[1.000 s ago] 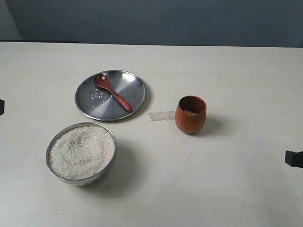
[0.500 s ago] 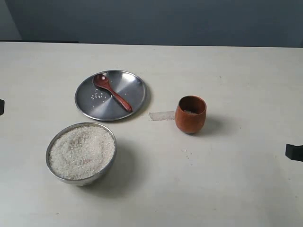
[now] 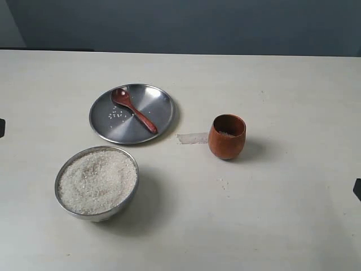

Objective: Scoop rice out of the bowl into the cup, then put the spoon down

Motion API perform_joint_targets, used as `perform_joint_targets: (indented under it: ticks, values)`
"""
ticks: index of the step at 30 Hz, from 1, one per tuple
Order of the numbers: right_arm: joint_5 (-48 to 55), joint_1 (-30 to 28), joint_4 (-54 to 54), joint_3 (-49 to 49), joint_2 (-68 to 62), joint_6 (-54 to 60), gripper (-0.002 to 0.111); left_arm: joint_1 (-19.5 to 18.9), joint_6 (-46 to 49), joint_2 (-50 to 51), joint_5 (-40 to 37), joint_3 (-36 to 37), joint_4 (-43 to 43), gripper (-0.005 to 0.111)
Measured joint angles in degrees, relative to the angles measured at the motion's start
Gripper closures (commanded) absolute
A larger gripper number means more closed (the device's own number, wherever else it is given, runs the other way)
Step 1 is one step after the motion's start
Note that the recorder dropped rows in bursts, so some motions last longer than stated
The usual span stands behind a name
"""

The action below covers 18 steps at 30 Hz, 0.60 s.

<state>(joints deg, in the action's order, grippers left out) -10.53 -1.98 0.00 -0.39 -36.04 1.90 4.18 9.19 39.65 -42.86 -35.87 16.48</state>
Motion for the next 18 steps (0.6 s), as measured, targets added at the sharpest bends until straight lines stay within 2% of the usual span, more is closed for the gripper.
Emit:
perform_joint_targets:
  ticks: [4, 18]
  values:
    - [0.15, 0.0, 0.0, 0.0, 3.42, 2.03, 0.108, 0.0, 0.0, 0.0, 0.0, 0.0, 0.0, 0.106]
    - [10.85, 0.0, 0.0, 0.25, 13.07, 5.21, 0.108, 0.0, 0.0, 0.0, 0.0, 0.0, 0.0, 0.106]
